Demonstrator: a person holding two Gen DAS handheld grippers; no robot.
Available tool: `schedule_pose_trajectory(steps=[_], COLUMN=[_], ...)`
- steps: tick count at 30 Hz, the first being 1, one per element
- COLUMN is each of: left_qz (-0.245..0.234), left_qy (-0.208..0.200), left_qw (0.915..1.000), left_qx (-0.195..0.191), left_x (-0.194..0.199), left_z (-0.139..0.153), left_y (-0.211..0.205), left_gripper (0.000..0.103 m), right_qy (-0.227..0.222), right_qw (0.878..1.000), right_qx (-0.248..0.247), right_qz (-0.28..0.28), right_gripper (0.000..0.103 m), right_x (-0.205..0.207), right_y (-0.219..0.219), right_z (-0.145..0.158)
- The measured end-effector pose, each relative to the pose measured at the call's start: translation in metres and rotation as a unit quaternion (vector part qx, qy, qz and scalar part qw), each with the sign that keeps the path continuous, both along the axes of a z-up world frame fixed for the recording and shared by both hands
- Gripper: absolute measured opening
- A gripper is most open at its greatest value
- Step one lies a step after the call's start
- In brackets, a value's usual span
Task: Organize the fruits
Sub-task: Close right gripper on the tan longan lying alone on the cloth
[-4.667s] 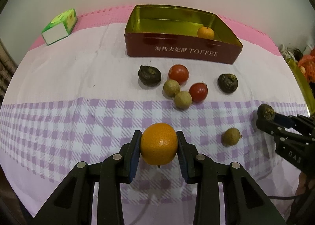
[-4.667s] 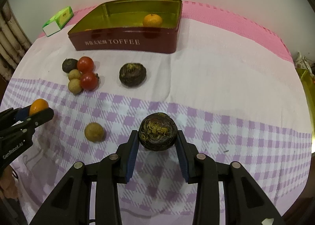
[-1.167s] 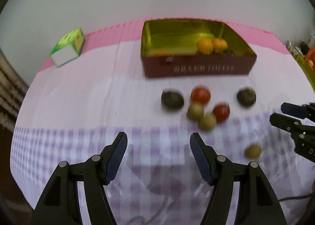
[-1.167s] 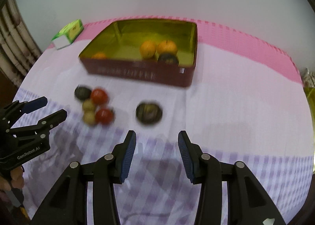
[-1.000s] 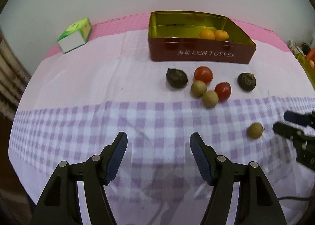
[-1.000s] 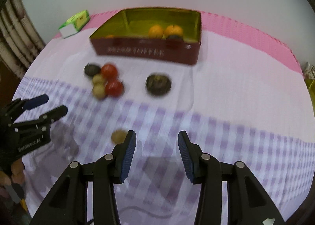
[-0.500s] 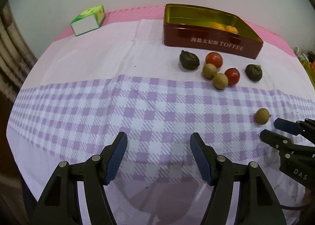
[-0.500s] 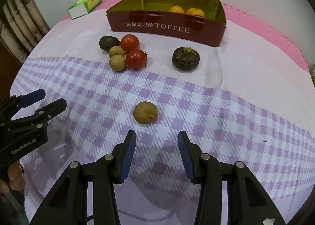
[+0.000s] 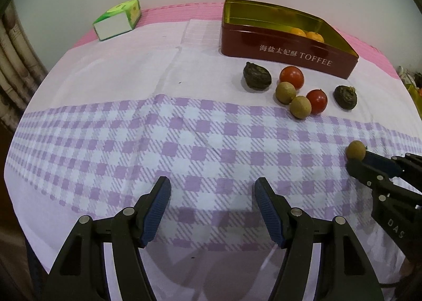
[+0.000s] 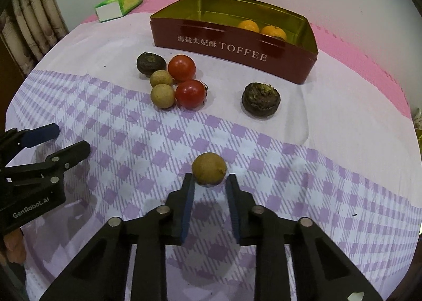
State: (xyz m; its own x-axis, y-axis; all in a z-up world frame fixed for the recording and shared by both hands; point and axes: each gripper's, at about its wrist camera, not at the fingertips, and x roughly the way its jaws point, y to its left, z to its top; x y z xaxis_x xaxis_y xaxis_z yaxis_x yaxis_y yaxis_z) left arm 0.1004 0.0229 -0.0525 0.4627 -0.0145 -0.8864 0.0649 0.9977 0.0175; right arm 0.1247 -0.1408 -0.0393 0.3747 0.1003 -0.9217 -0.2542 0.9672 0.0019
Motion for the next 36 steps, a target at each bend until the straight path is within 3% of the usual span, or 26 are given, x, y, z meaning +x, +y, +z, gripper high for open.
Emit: schedule_pose_trajectory(steps=[9,23,36], left_qz=[-0.011,-0.042,-0.029], left_qy=[0.000,0.006,0.001], left_qw=[0.9999,0.9989,0.9995], left_qx=[0.000,-0.019,-0.014], left_x=[0.005,0.040,0.083], left_z=[-0.003,-0.009,-0.009], left_y=[-0.011,-0.063,-0.089], left_gripper=[0.067,0.067,0.067], right_qy=[-0.002,-0.007,-0.013], right_qw=[1.000,0.995,0.995], right_qx=[0.006,0.016,0.028], right_qz=[-0.023,-0.093,-0.097], right_gripper=[0.020,0.020,0.020], right_x=[0.001,0.012,0.009], right_y=[-0.014,-0.078,-0.084], right_z=[0.000,-0.001,-0.001])
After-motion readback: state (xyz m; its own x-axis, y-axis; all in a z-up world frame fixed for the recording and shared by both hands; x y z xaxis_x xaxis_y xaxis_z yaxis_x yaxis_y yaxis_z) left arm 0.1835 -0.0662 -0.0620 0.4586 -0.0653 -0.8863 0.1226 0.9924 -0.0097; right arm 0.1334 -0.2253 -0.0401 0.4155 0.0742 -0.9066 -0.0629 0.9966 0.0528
